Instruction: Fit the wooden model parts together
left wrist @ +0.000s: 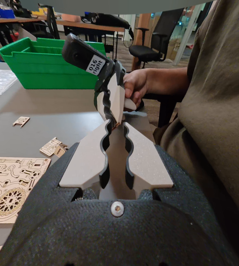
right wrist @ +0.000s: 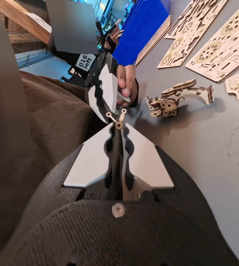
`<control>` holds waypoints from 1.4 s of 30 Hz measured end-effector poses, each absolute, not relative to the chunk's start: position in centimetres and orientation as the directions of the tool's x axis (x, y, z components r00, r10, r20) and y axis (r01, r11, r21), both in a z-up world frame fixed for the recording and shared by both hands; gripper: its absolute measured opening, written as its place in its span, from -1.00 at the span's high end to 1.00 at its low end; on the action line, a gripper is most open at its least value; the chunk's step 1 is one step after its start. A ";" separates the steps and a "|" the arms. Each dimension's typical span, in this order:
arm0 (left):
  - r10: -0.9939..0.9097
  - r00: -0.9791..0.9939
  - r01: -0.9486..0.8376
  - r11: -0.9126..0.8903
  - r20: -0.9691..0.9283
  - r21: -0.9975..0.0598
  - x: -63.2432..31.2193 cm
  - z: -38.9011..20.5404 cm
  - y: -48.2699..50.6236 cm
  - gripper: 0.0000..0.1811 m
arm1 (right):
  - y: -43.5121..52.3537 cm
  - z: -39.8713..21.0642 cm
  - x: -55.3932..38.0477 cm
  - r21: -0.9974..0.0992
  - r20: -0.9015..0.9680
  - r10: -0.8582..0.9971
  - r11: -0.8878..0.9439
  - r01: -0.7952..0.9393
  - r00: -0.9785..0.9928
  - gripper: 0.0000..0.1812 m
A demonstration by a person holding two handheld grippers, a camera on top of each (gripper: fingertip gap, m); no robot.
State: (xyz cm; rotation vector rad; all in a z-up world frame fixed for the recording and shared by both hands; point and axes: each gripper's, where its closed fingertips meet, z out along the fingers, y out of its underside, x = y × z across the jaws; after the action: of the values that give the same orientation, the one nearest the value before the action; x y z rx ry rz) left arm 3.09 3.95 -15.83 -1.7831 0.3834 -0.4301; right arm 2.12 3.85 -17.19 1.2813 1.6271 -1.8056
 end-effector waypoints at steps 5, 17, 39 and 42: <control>-0.474 0.878 -0.046 -0.237 0.074 -0.970 3.2 -15.9 3.9 0.96 | 4.2 -16.7 2.2 -0.549 -0.835 0.231 -0.278 0.788 -0.500 0.91; -0.479 0.878 -0.082 -0.216 0.032 -0.973 3.4 -16.1 3.9 0.99 | 3.6 -17.2 2.7 -0.509 -0.860 0.197 -0.249 0.824 -0.472 0.91; -0.554 0.831 -0.066 -0.196 0.055 -0.978 4.5 -15.9 3.2 0.99 | 3.1 -17.4 3.6 -0.418 -0.908 0.085 -0.218 0.882 -0.410 0.90; -0.514 0.852 -0.011 -0.200 0.095 -0.980 3.8 -15.5 3.7 1.00 | 3.6 -17.0 3.0 -0.429 -0.903 0.090 -0.260 0.865 -0.420 0.91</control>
State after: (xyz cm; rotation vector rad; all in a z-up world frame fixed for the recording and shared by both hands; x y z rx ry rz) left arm 3.79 3.73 -15.53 -1.7255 0.4070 -0.4786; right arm 2.98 3.56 -17.04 1.1956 1.4131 -1.7395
